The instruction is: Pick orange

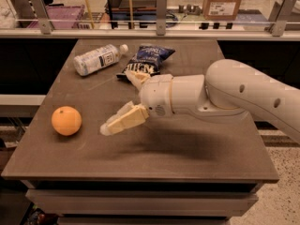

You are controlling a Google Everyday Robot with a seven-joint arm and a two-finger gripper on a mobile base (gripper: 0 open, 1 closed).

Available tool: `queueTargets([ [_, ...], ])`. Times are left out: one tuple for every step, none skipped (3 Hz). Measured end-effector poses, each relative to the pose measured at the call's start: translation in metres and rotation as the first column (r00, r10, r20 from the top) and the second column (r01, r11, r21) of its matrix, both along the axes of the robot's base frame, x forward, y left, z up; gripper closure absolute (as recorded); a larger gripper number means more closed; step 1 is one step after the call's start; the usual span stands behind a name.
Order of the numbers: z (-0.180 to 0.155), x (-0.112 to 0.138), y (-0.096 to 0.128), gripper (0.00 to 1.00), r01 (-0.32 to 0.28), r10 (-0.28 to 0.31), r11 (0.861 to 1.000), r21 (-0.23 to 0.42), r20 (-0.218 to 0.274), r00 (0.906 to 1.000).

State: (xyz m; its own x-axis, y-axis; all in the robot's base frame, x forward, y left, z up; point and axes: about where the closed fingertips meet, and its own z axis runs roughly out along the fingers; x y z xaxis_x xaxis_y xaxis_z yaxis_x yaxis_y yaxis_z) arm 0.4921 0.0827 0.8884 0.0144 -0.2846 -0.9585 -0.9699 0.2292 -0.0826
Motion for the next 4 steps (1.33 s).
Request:
queueTargets([
  [-0.006,-0.003,0.02,0.0,-0.024,0.024,1.0,0.007,-0.019,0.9995],
  [-0.015,-0.013,0.068,0.0,-0.031,0.031,0.999,0.011,0.001,0.9995],
  [-0.014,-0.014,0.071,0.0,-0.037,0.037,0.999,0.012,0.002,0.9993],
  [-0.017,-0.013,0.079,0.0,-0.052,0.052,0.999,0.012,-0.002,0.9986],
])
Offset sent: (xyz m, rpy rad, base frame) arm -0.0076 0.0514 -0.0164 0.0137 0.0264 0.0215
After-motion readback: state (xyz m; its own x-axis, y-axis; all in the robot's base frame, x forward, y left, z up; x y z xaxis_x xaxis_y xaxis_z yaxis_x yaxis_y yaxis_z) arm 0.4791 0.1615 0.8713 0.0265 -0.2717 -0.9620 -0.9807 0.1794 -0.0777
